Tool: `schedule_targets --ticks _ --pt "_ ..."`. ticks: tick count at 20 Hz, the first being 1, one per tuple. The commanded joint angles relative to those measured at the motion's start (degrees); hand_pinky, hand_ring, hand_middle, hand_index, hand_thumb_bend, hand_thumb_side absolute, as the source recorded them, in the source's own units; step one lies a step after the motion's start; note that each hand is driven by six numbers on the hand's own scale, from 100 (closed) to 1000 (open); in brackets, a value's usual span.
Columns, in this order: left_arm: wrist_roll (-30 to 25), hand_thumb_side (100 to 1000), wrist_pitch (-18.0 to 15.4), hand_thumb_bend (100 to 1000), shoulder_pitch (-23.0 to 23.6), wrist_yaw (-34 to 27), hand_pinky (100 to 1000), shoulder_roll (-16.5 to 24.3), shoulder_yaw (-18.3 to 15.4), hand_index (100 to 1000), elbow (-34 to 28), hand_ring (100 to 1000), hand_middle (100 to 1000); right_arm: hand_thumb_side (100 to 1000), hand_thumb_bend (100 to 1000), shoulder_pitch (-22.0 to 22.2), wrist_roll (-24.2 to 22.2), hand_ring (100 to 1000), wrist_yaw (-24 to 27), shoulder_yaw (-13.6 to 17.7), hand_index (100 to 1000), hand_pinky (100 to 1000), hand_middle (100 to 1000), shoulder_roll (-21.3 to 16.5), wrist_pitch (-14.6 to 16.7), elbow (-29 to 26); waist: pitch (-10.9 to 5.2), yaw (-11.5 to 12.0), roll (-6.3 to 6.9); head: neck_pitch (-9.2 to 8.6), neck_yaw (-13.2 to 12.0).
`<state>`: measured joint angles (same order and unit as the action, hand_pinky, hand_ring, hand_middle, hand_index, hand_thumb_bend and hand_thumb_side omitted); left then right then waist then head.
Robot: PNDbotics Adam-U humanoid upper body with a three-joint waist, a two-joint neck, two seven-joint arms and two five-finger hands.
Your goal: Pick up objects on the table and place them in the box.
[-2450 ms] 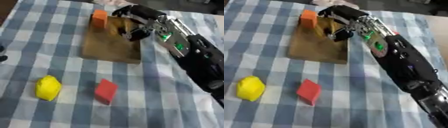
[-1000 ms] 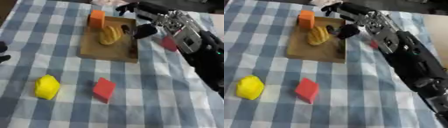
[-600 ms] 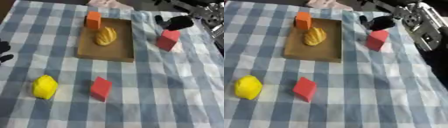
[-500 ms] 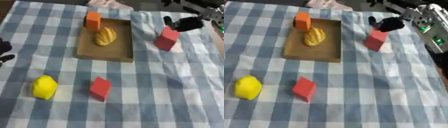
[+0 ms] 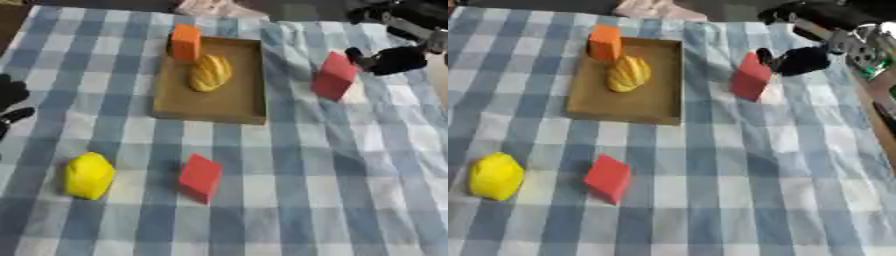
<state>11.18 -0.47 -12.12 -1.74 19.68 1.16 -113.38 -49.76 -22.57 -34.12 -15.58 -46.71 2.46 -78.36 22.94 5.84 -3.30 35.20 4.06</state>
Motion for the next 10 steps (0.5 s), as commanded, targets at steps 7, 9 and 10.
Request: schedule_targets --ticks 7,9,10 --pt "0.0 953 0.1 161 -0.4 0.2 791 1.2 -0.5 855 -1.2 830 739 544 138 -0.1 0.2 1000 2.5 0.7 999 983 899 -1.8 -1.0 1.5 -1.2 0.1 0.06 -0.77 -0.1" --pt "-0.1 953 0.1 161 -0.4 0.2 791 1.2 -0.5 852 -1.2 827 735 580 120 0.0 0.1 1000 3.1 0.7 1000 985 900 -1.7 -1.2 2.0 -1.15 0.1 0.09 -0.76 0.0" --pt "-0.1 953 0.1 161 -0.3 0.2 791 1.2 -0.5 851 -1.2 827 734 592 114 0.0 0.0 1000 3.4 0.7 1000 986 902 -1.6 -1.3 2.2 -1.13 0.0 0.1 -0.75 0.0"
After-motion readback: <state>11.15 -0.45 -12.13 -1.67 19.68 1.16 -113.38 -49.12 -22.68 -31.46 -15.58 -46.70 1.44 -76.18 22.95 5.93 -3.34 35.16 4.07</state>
